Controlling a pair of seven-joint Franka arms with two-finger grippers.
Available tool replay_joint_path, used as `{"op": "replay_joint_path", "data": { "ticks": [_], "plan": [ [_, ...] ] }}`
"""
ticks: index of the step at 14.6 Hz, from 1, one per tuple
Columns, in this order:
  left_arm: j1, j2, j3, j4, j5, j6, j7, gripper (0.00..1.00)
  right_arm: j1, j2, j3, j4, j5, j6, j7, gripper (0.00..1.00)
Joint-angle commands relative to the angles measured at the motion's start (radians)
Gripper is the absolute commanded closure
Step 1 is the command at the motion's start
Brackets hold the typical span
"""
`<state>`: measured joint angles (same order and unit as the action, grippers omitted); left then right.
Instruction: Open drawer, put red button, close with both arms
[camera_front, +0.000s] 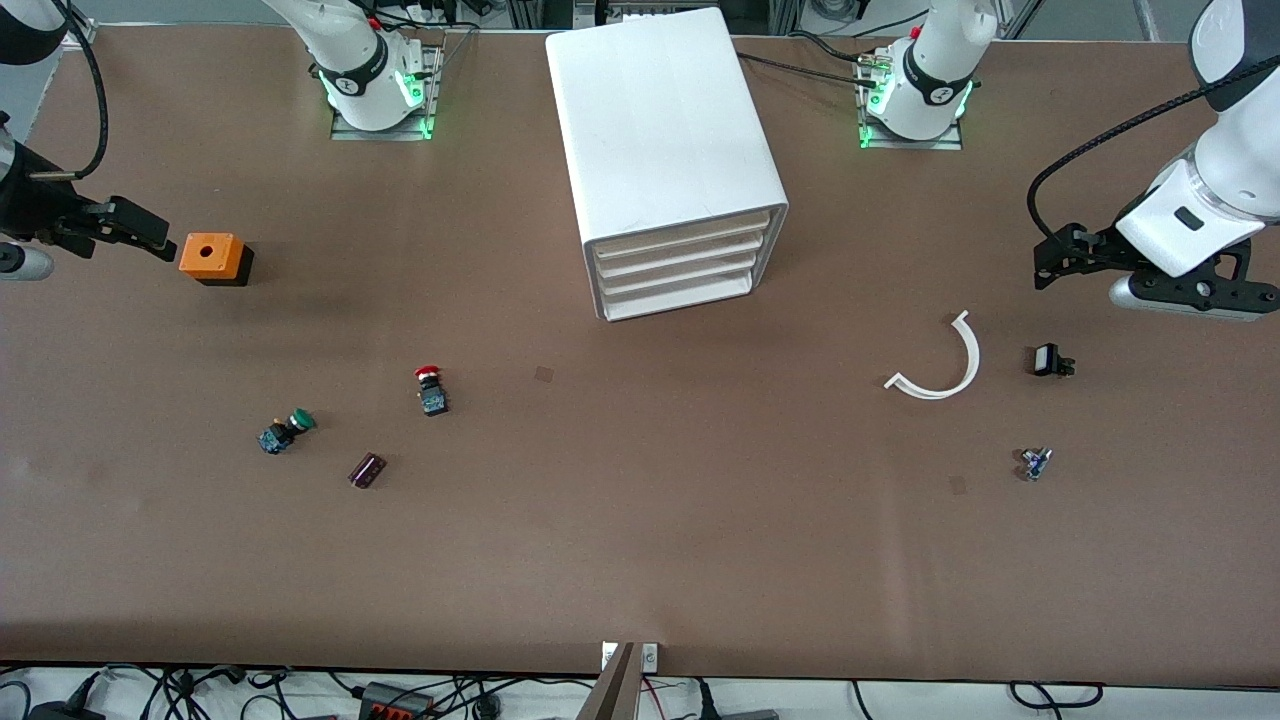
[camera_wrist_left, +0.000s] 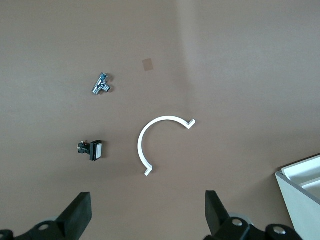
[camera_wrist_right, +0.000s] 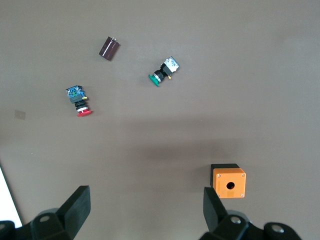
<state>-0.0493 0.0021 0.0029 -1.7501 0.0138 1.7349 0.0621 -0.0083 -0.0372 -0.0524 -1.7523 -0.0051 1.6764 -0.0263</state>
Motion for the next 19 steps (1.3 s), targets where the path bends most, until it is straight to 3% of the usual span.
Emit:
{"op": "replay_joint_path", "data": {
  "ticks": [1, 15, 19],
  "plan": [
    [0.003, 0.036, 0.000, 0.069, 0.006, -0.037, 0.015, 0.00, 0.001, -0.038, 0.005, -0.039, -0.004, 0.014, 0.006, 0.00],
    [0.000, 0.058, -0.006, 0.076, 0.006, -0.098, 0.015, 0.00, 0.001, -0.036, 0.011, -0.030, -0.009, 0.017, 0.006, 0.00],
    [-0.007, 0.058, -0.007, 0.078, 0.006, -0.098, 0.015, 0.00, 0.001, 0.029, 0.011, 0.023, 0.001, 0.019, 0.012, 0.00]
  ]
}}
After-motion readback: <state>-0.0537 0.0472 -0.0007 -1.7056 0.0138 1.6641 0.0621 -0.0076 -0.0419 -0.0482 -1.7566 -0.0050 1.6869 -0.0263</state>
